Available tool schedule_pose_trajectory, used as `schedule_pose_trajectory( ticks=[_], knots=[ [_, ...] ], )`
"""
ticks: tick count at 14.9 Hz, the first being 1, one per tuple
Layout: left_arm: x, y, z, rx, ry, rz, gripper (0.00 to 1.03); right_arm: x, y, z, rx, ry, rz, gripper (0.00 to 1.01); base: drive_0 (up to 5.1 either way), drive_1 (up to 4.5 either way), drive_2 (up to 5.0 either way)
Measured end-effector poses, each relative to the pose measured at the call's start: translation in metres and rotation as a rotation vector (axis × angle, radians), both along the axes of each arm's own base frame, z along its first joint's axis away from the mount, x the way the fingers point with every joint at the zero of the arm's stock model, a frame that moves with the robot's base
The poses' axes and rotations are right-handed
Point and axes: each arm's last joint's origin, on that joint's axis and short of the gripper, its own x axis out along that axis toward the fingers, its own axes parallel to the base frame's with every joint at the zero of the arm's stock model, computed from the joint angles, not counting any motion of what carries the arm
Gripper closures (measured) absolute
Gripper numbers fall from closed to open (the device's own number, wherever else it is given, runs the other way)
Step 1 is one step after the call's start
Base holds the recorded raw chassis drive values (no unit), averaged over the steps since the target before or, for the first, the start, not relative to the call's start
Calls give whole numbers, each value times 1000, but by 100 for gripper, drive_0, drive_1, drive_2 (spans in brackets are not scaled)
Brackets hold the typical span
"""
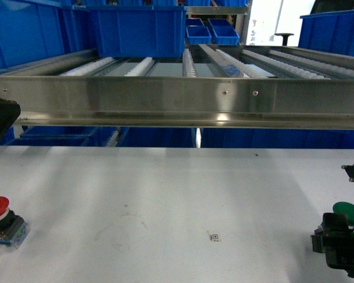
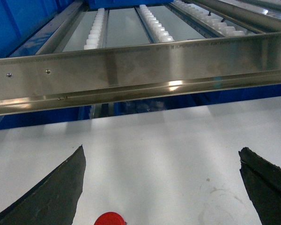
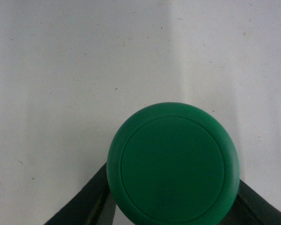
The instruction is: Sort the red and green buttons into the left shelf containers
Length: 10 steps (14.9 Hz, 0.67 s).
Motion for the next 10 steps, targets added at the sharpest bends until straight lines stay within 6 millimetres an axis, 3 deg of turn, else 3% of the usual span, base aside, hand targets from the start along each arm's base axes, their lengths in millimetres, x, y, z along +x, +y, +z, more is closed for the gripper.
schedule_pose_trajectory(
  ticks=[2,3,7,10],
  knots=[
    [0,0,0,0,0,0,5,-1,-1,-1,13,0,-6,67,0,0,0],
    [0,0,0,0,0,0,5,-1,-1,-1,17,-6,-6,73,0,0,0],
    [0,0,0,0,0,0,5,-8,-4,2,22,-37,-15,75,0,0,0],
    [0,0,0,0,0,0,5,-20,-13,42,-14,-213,-20,75,0,0,0]
  ],
)
